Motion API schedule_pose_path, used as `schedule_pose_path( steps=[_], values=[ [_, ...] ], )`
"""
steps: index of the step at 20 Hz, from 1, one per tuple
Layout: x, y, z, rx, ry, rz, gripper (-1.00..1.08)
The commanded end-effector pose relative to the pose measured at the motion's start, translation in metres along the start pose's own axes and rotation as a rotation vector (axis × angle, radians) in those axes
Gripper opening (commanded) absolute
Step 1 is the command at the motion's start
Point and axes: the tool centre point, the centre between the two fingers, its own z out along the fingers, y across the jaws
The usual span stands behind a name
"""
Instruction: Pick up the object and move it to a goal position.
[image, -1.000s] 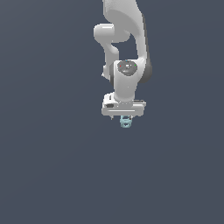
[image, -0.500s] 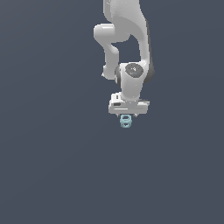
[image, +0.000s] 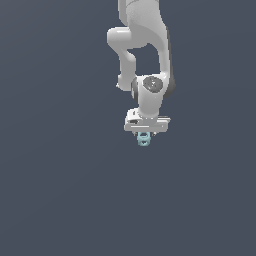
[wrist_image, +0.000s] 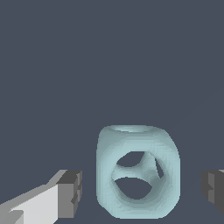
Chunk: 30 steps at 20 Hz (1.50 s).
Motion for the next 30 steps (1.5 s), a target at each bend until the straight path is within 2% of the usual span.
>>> schedule_pose_path(
  steps=[1, 10, 11, 23, 30],
  values=[
    [-0.001, 0.0, 0.012, 0.0, -0.001, 0.001, 1.0],
    [-0.001, 0.0, 0.036, 0.0, -0.001, 0.001, 1.0],
    [-0.001, 0.0, 0.036, 0.0, -0.001, 0.001, -1.0],
    [-0.001, -0.001, 0.036, 0.0, -0.001, 0.001, -1.0],
    [0.011, -0.014, 0.034, 0.0, -0.001, 0.001, -1.0]
  ],
)
